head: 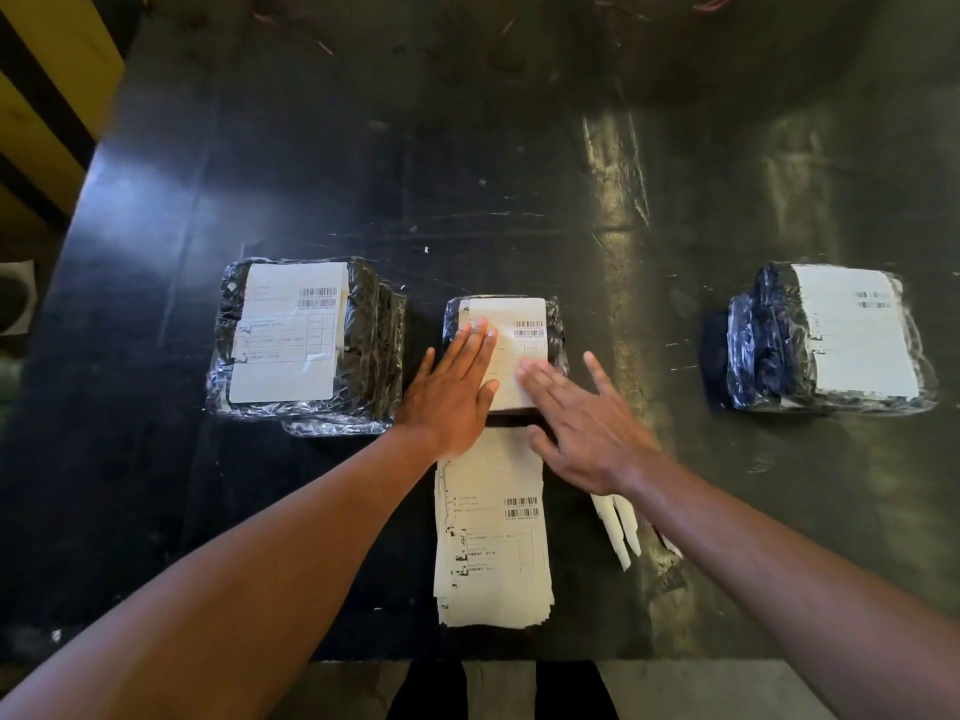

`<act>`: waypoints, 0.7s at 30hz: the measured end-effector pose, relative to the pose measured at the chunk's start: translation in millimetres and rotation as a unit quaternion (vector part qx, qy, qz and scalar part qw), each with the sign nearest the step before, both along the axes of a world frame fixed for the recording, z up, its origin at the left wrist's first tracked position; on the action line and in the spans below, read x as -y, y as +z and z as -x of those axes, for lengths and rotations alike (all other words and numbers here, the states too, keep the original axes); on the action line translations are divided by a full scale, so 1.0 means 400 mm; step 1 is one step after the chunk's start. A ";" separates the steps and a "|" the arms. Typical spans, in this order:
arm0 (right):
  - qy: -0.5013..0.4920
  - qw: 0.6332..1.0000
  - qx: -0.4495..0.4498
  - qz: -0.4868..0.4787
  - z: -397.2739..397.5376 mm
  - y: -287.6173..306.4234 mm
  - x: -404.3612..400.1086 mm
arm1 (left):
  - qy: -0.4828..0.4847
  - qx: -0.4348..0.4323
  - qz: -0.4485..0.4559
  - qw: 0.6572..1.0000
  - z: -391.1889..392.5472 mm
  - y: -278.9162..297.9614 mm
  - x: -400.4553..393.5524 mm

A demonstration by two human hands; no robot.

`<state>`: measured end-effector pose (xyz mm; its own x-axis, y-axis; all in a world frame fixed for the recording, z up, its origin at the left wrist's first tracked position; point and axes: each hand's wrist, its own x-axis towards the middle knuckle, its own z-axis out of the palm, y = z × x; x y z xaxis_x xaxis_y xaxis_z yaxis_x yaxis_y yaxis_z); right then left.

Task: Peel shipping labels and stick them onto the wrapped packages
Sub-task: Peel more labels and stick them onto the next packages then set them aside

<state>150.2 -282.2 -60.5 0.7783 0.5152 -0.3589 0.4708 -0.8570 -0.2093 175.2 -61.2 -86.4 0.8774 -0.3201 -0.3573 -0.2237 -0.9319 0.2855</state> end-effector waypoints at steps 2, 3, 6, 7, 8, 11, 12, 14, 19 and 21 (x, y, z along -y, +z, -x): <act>0.002 1.000 0.003 0.021 0.000 0.018 0.029 | 0.000 -0.002 -0.005 1.000 0.002 0.003 -0.001; 0.002 1.000 0.001 0.030 -0.003 0.030 0.037 | 0.001 -0.001 -0.008 1.000 0.002 0.003 -0.001; -0.017 0.999 -0.011 0.043 0.001 0.051 0.038 | 0.007 -0.009 0.002 1.000 0.001 0.002 0.006; -0.020 0.999 -0.005 0.033 0.008 0.048 0.028 | 0.010 -0.005 0.006 1.000 0.002 -0.001 0.006; -0.014 1.000 0.000 0.017 0.019 0.042 0.013 | 0.013 -0.003 0.011 1.000 0.002 -0.001 0.006; 0.022 0.999 0.010 -0.021 0.056 -0.007 -0.040 | 0.010 0.002 0.015 1.000 0.004 -0.007 0.005; 0.023 0.999 0.014 -0.023 0.067 -0.023 -0.049 | 0.009 0.002 0.014 1.000 0.004 -0.007 0.003; 0.008 1.000 0.019 -0.018 0.089 -0.047 -0.038 | 0.006 0.002 0.013 1.000 0.002 -0.007 -0.001; -0.013 1.000 0.017 0.001 0.150 -0.049 0.055 | 0.010 0.010 0.007 1.000 0.006 -0.006 0.004; -0.007 1.000 0.014 -0.021 0.140 -0.028 0.050 | 0.016 0.005 0.013 1.000 0.006 -0.002 0.008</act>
<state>94.1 -302.4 -71.7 0.7952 0.5180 -0.3153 0.4648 -0.8545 -0.2318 172.8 -64.4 -87.2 0.8910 -0.3012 -0.3398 -0.1976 -0.9310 0.3069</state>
